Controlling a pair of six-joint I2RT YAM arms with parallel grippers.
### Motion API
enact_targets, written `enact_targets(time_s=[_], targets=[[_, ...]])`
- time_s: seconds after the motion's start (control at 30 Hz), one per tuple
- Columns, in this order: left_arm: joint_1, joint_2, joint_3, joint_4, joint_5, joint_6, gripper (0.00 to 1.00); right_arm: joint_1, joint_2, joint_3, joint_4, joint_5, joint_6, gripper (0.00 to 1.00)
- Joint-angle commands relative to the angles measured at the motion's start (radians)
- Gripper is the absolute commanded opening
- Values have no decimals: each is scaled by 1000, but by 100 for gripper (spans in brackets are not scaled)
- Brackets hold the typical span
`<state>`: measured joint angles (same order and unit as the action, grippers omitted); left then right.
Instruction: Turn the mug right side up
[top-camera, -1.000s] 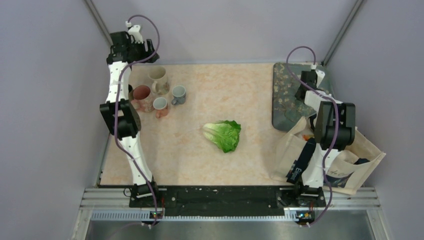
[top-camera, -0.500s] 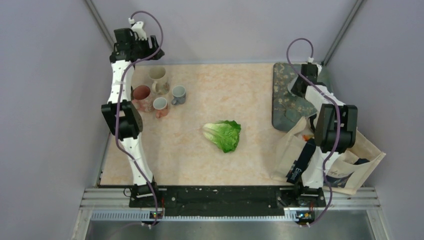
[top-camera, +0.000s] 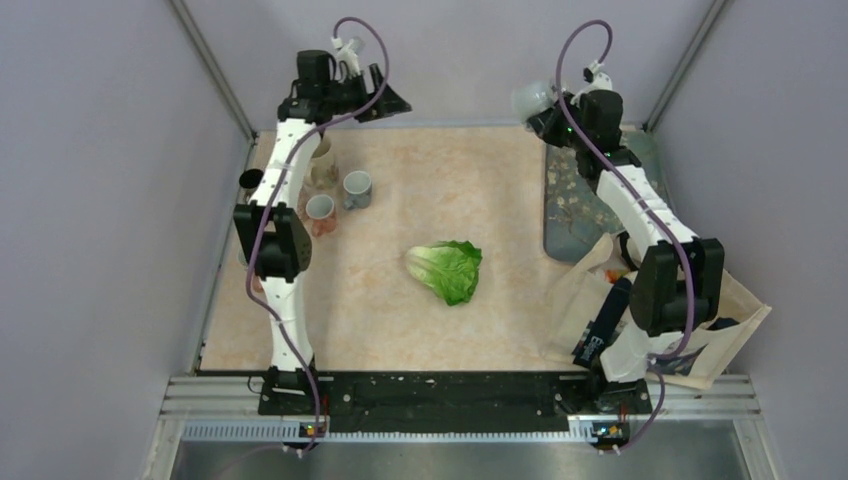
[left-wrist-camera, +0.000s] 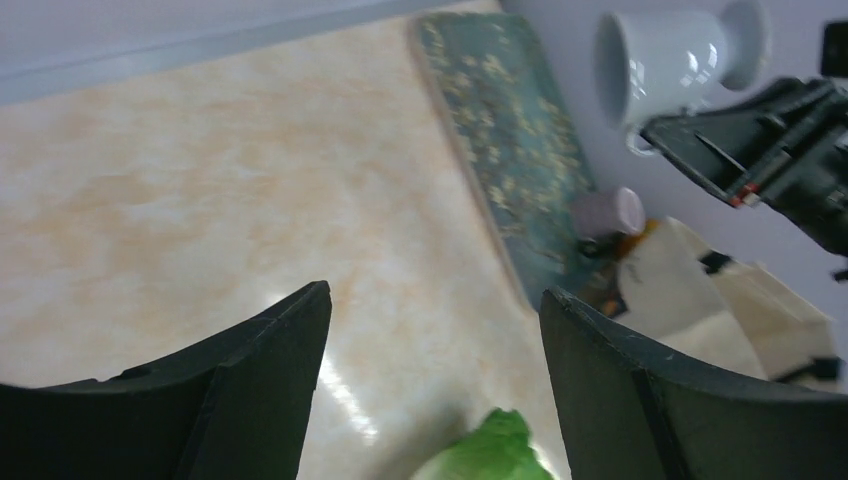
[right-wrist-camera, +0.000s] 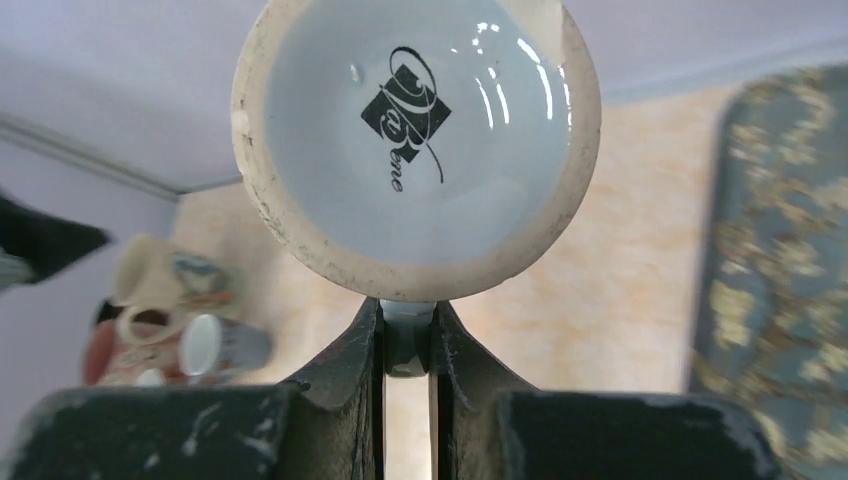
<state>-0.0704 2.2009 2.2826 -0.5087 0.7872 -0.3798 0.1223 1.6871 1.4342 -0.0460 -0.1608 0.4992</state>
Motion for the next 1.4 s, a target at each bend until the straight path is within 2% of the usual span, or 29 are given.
enact_targets(time_s=[0.0, 0.03, 0.2, 0.47, 0.93, 1.37], targets=[[-108, -112, -68, 215, 202, -233, 82, 49, -107, 7, 316, -174, 117, 0], [-122, -117, -93, 271, 231, -266, 82, 63, -118, 0, 341, -184, 130, 0], [-122, -117, -93, 271, 231, -266, 82, 101, -152, -59, 467, -259, 263, 0], [-122, -117, -93, 271, 231, -266, 82, 166, -128, -106, 592, -313, 344, 0], [-122, -117, -93, 271, 231, -266, 82, 201, -74, -89, 583, -284, 350, 0], [-122, -117, -93, 271, 231, -266, 82, 201, 50, -8, 582, -298, 380, 0]])
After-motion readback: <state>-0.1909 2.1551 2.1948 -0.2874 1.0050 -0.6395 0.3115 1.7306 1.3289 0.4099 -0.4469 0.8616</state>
